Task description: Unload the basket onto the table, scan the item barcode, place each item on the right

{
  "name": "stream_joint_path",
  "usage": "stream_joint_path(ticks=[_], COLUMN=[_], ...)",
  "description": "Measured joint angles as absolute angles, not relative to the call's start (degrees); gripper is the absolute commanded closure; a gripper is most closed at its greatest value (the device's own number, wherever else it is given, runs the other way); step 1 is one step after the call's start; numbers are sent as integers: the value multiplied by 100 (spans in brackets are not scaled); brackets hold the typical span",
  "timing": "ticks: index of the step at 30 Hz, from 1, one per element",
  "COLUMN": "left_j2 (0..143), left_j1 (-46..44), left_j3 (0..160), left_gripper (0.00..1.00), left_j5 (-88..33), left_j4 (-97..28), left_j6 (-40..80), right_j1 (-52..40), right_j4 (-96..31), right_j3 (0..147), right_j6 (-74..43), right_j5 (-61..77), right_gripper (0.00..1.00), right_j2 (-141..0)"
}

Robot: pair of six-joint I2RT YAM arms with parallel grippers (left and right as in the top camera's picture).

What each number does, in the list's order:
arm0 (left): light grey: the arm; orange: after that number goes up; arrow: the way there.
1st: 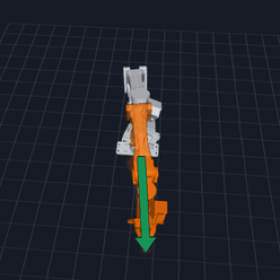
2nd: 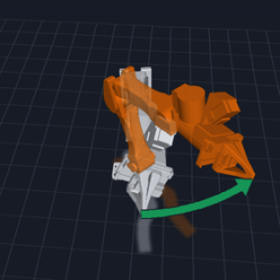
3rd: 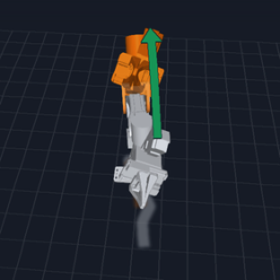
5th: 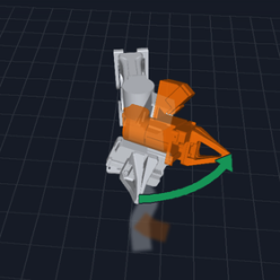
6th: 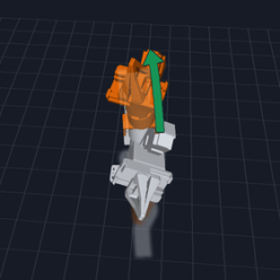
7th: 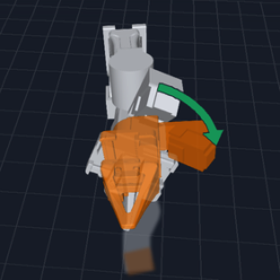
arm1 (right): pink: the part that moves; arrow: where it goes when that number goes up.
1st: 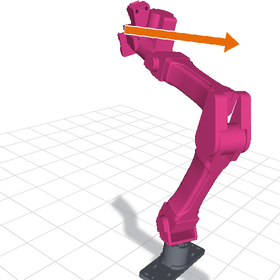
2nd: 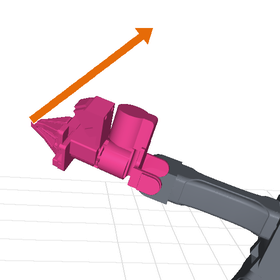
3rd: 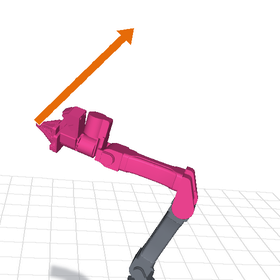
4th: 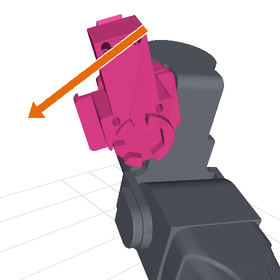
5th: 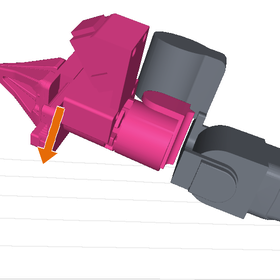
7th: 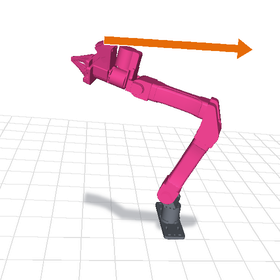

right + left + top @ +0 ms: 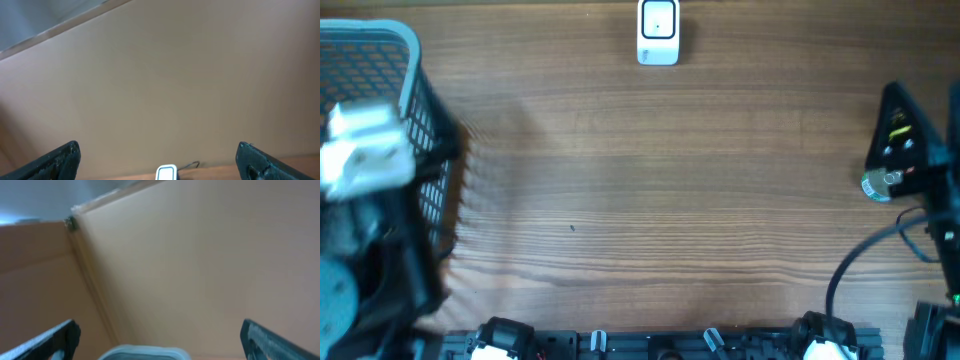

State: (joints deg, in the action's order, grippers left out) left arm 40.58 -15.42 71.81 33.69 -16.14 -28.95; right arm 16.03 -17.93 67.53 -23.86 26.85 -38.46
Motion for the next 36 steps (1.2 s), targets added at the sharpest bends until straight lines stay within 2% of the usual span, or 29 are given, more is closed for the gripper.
stream_joint_path(ticks=[6,12,18,25,30,36], left_j2=[2694,2021,1175,233,51,51], left_j1=[287,1326,1393,1232,1000,687], left_j3=[7210,7131,6473,6396,6420,6031], left_gripper=[0,0,0,0,0,0], left_j5=[1518,-198,-880,-1046,-1061,-1061], left_j4=[-3022,-3299,-3212,-3415,-3564,-2241], left_j6=[-2305,-1837,-1551,-1520,-1507,-1507], right_j1=[950,908,902,1002,1092,1258], right_j4=[-1931,-2523,-2722,-2711,-2663,-2086], right_j3=[6753,6753,6853,6781,6761,5767], right_j6=[-1984,-1076,-622,-624,-969,-1194], right_j5=[2696,2250,2040,1942,1942,2071], right_gripper=[0,0,0,0,0,0], right_j2=[-2950,-1535,-38,-23,-23,-32])
